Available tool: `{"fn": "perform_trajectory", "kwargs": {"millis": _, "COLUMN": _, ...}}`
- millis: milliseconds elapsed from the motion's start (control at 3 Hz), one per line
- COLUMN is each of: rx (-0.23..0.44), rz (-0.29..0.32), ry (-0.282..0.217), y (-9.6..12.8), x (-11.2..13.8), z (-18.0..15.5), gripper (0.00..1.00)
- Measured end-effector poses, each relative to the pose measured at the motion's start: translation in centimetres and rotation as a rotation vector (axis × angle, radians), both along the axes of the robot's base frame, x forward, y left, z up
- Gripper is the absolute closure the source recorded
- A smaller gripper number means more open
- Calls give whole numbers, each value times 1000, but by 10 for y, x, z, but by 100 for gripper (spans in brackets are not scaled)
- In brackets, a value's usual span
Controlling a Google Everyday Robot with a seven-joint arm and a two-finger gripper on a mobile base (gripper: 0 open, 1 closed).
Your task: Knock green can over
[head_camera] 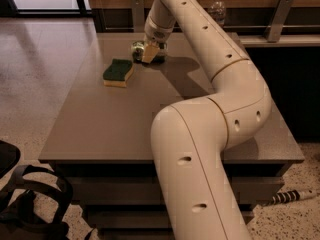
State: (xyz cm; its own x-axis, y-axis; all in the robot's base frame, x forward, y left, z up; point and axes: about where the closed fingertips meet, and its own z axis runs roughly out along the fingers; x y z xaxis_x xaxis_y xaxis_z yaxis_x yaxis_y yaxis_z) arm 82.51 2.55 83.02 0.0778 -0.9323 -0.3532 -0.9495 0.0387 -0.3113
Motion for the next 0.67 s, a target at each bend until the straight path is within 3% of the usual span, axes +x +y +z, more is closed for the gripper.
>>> {"fn": "perform_trajectory", "kwargs": {"millis": 333, "rx": 0, "rz": 1, "ry": 2, "y": 1, "x": 1, "z": -3, "gripper": 15}}
{"fn": "perform_trajectory", "kwargs": {"millis": 667, "rx": 0, "rz": 1, "ry": 3, "y": 2, "x": 1, "z": -1, "gripper": 0}}
